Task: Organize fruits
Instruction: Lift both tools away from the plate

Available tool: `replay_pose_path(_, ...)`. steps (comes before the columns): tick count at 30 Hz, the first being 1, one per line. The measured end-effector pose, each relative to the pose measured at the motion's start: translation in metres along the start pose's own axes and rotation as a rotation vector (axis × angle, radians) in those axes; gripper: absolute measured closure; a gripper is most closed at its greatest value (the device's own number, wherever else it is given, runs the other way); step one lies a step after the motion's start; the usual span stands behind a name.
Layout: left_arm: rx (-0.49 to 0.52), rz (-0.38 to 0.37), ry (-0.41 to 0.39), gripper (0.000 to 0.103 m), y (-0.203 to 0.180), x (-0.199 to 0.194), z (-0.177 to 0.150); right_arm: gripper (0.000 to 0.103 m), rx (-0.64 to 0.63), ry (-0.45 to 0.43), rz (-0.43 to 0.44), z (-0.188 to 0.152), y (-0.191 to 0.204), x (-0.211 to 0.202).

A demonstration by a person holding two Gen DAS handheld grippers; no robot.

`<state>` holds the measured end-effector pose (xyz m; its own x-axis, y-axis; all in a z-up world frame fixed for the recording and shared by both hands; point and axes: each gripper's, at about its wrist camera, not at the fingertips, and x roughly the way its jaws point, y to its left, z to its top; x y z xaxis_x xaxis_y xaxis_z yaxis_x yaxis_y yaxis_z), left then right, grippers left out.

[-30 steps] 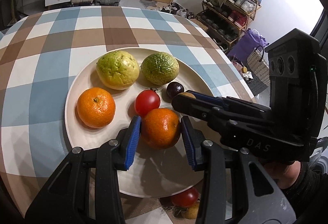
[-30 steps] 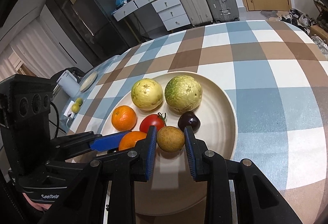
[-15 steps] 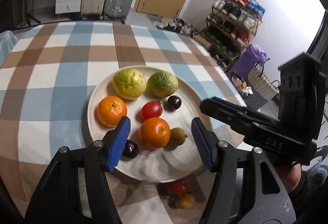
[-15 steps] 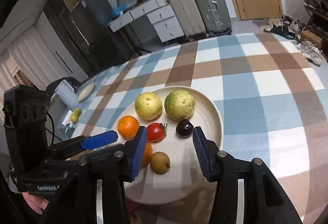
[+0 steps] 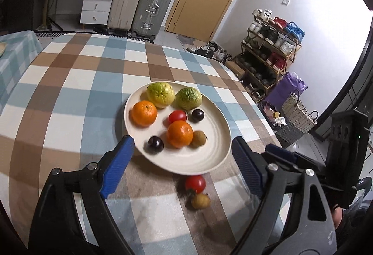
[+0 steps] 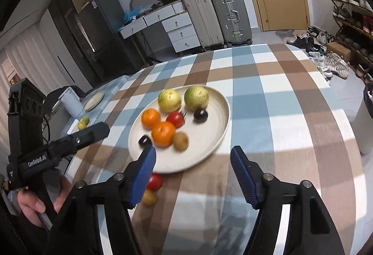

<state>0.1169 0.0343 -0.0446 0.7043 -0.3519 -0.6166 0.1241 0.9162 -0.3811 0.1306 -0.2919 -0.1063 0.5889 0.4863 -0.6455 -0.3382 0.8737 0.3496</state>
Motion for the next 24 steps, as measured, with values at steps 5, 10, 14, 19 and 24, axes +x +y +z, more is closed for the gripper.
replay_pose_path(5,-0.014,0.030,-0.008,0.014,0.002,-0.017,-0.020,0.023,-0.045,0.003,0.006,-0.025,0.017,-0.008)
replay_pose_path(10,-0.043,0.049,-0.030,0.001,0.011,-0.037,-0.036,0.023,-0.081,0.062,0.032,-0.047,0.033,0.002)
replay_pose_path(14,-0.035,0.091,-0.006,0.001,0.018,-0.037,-0.043,0.023,-0.066,0.074,0.074,-0.059,0.042,0.013)
replay_pose_path(19,-0.043,0.104,0.022,0.001,0.025,-0.033,-0.054,0.023,-0.056,0.091,0.102,-0.068,0.048,0.028)
replay_pose_path(24,-0.074,0.103,0.034,0.001,0.031,-0.031,-0.063,0.032,-0.050,0.104,0.119,-0.066,0.048,0.038)
